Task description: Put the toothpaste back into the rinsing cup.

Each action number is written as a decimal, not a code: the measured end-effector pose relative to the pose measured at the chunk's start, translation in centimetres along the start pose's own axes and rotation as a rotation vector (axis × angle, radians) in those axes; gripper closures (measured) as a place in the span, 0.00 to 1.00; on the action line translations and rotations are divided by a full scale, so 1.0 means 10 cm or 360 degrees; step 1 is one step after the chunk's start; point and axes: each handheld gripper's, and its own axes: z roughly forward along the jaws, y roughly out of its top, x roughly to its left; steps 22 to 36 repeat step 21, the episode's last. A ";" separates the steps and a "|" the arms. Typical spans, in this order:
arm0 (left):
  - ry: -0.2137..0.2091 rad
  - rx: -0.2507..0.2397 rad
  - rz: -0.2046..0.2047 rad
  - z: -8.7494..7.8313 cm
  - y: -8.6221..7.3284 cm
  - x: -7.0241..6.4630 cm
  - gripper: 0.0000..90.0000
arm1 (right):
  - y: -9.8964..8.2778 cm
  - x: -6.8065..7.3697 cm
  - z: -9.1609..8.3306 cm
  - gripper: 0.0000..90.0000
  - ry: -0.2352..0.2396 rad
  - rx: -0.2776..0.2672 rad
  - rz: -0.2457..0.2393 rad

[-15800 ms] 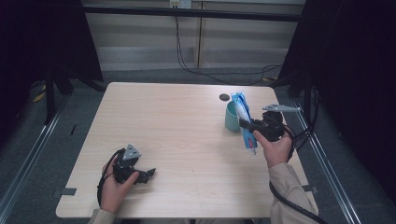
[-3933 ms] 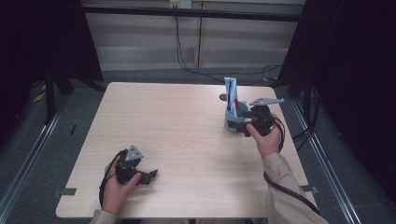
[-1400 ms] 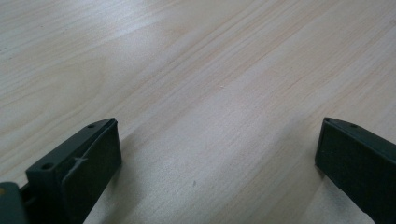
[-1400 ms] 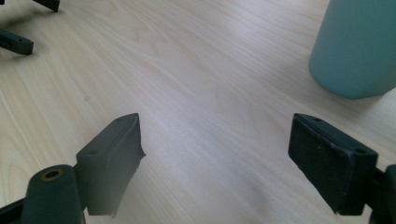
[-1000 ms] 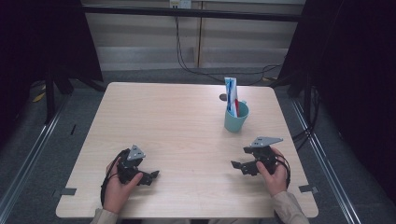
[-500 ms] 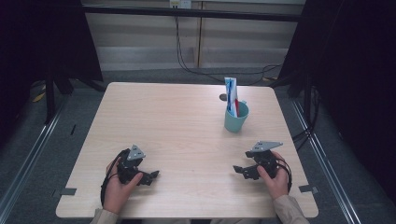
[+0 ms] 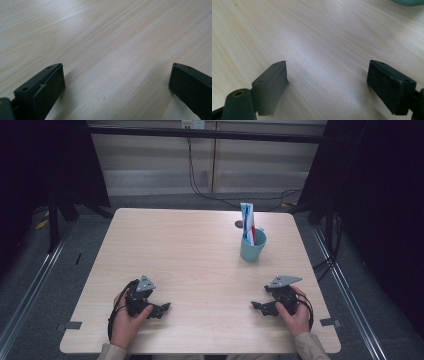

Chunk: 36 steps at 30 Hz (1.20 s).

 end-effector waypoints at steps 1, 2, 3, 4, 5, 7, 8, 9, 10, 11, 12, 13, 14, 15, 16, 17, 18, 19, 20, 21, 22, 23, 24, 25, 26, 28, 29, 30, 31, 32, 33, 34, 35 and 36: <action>0.0000 -0.0003 0.0000 0.00 0.00 0.00 0.00 | 0.00 0.00 0.00 0.18 -0.0005 0.0006 -0.0018; 0.0005 -0.0007 -0.0001 0.00 0.00 0.00 0.00 | -0.01 0.01 0.00 0.18 -0.0017 0.0003 -0.0030; -0.0002 0.0005 0.0002 0.00 0.00 0.00 0.00 | -0.02 0.01 0.00 0.17 -0.0013 -0.0004 -0.0028; 0.0000 -0.0001 0.0001 0.00 0.00 0.00 0.00 | -0.02 0.01 0.00 0.16 -0.0007 -0.0015 -0.0034; 0.0001 0.0001 0.0005 0.00 0.00 0.00 0.00 | -0.04 0.01 0.01 0.16 -0.0007 -0.0033 -0.0044; -0.0001 0.0006 0.0002 0.00 0.00 0.00 0.00 | -0.06 0.01 0.00 0.16 -0.0007 -0.0053 -0.0045; 0.0003 0.0006 0.0012 0.00 0.00 0.01 0.00 | -0.06 0.01 0.01 0.16 -0.0007 -0.0054 -0.0047; -0.0002 0.0002 0.0001 0.00 0.00 0.00 0.00 | -0.06 0.01 0.00 0.15 -0.0006 -0.0053 -0.0047; 0.0000 -0.0003 0.0000 0.00 0.00 0.00 0.00 | -0.06 0.00 0.01 0.15 0.0007 -0.0050 -0.0049; 0.0003 -0.0001 0.0004 0.00 0.00 0.00 0.00 | -0.05 0.00 0.01 0.15 0.0007 -0.0051 -0.0052; 0.0001 0.0002 0.0004 0.00 0.00 0.00 0.00 | -0.05 -0.01 0.01 0.15 0.0003 -0.0048 -0.0040; 0.0001 0.0000 0.0003 0.00 0.00 0.00 0.00 | -0.05 0.00 0.01 0.14 -0.0002 -0.0047 -0.0041; 0.0001 0.0002 0.0005 0.00 0.00 0.00 0.00 | -0.05 0.00 0.01 0.14 -0.0002 -0.0044 -0.0044; 0.0001 0.0002 0.0005 0.00 0.01 0.00 0.00 | -0.05 -0.01 0.01 0.14 0.0003 -0.0047 -0.0044; 0.0002 0.0002 0.0005 0.00 0.01 0.00 0.00 | -0.05 0.00 0.01 0.14 -0.0001 -0.0044 -0.0046; 0.0001 0.0002 0.0005 0.00 0.01 0.00 0.00 | -0.05 0.00 0.01 0.14 -0.0001 -0.0044 -0.0045; 0.0002 0.0002 0.0005 0.00 0.01 0.00 0.00 | -0.05 -0.01 0.02 0.14 0.0003 -0.0047 -0.0043; 0.0001 0.0002 0.0005 0.00 0.01 0.00 0.00 | -0.05 -0.01 0.02 0.14 0.0003 -0.0047 -0.0042; 0.0002 0.0002 0.0005 0.00 0.01 0.00 0.00 | -0.05 -0.01 0.02 0.14 0.0001 -0.0046 -0.0041; 0.0001 0.0001 0.0005 0.00 0.00 0.00 0.00 | -0.05 -0.01 0.02 0.14 -0.0001 -0.0046 -0.0043; 0.0001 0.0001 0.0005 0.00 0.00 0.00 0.00 | -0.05 -0.01 0.02 0.14 -0.0001 -0.0046 -0.0043; 0.0001 0.0001 0.0005 0.00 0.00 0.00 0.00 | -0.05 -0.01 0.02 0.14 -0.0001 -0.0046 -0.0043; 0.0001 0.0001 0.0005 0.00 0.00 0.00 0.00 | -0.05 -0.01 0.02 0.14 -0.0001 -0.0046 -0.0043; 0.0001 0.0001 0.0005 0.00 0.00 0.00 0.00 | -0.05 -0.01 0.02 0.14 -0.0001 -0.0046 -0.0043; 0.0001 0.0001 0.0005 0.00 0.00 0.00 0.00 | -0.05 -0.01 0.02 0.14 -0.0001 -0.0046 -0.0043; 0.0001 0.0001 0.0005 0.00 0.00 0.00 0.00 | -0.05 -0.01 0.02 0.14 -0.0001 -0.0046 -0.0043; 0.0001 0.0001 0.0005 0.00 0.00 0.00 0.00 | -0.05 -0.01 0.02 0.14 -0.0001 -0.0046 -0.0043; 0.0001 0.0001 0.0005 0.00 0.00 0.00 0.00 | -0.05 -0.01 0.02 0.14 -0.0001 -0.0046 -0.0043; 0.0001 0.0001 0.0005 0.00 0.00 0.00 0.00 | -0.05 -0.01 0.02 0.14 -0.0001 -0.0046 -0.0043; 0.0001 0.0001 0.0005 0.00 0.00 0.00 0.00 | -0.05 -0.01 0.02 0.14 -0.0001 -0.0046 -0.0043; 0.0001 0.0001 0.0005 0.00 0.00 0.00 0.00 | -0.05 -0.01 0.02 0.14 -0.0001 -0.0046 -0.0043; 0.0001 0.0001 0.0005 0.00 0.00 0.00 0.00 | -0.05 -0.01 0.02 0.14 -0.0001 -0.0046 -0.0043; 0.0001 0.0001 0.0005 0.00 0.00 0.00 0.00 | -0.05 -0.01 0.02 0.14 -0.0001 -0.0046 -0.0043; 0.0001 0.0001 0.0005 0.00 0.00 0.00 0.00 | -0.05 -0.01 0.02 0.14 -0.0001 -0.0046 -0.0043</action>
